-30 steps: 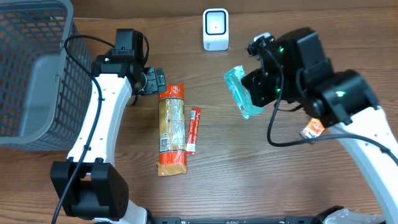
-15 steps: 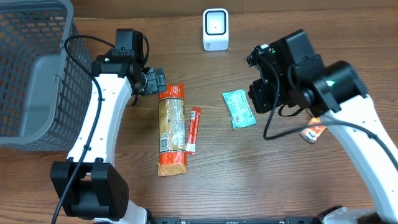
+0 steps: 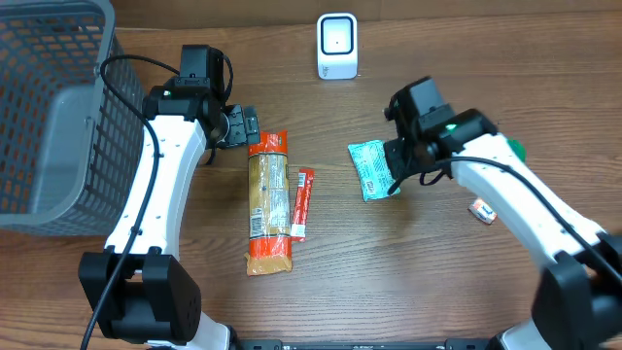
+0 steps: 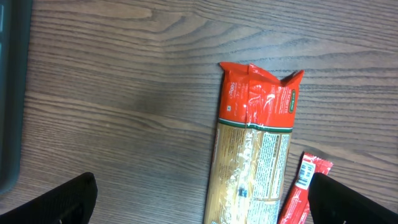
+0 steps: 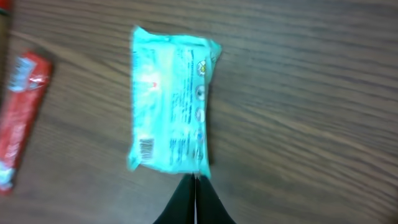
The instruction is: Scan the item barcode
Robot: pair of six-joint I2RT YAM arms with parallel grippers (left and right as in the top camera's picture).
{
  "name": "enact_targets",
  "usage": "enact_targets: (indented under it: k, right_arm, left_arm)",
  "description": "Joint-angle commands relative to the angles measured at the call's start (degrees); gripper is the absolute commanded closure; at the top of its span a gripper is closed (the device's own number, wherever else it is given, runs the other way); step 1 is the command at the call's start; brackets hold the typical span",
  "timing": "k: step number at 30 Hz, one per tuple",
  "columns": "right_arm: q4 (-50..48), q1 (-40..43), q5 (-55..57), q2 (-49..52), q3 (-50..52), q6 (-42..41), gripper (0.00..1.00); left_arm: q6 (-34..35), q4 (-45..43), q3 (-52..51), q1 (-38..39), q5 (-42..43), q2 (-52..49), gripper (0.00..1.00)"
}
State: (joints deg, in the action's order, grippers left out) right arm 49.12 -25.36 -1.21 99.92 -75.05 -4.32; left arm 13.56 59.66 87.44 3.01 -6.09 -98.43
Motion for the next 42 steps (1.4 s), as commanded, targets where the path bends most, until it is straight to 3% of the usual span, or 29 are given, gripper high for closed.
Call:
enact_targets:
  k: [1,19,26,36,42]
  right_arm:
    - [-3.41,0.17,1.22,2.97,2.67,-0.46,0.96]
    - [-11.28,0.15,6.69,5.01,7.15,-8.41,0.96]
    - [-13.40,0.15,1.84,5.01,10.67,-9.27,0.96]
    - [-12.20,0.15,-13.92,5.01,10.71,-9.22,0.96]
    - [-11.96,0.17,-14.29,5.01,10.71,-9.29,0.96]
  left_arm:
    - [-0.26,0.00,0.87,0.02,-0.44,0.70,0.00]
    - [-0.26,0.00,0.87,0.02,-0.44,0.70,0.00]
    - [-0.26,0.00,0.87,0.02,-0.44,0.70,0.00]
    - [-0.26,0.00,0.87,0.02,-0.44,0.70,0.00]
    - [-0.26,0.00,0.87,0.02,-0.44,0.70,0.00]
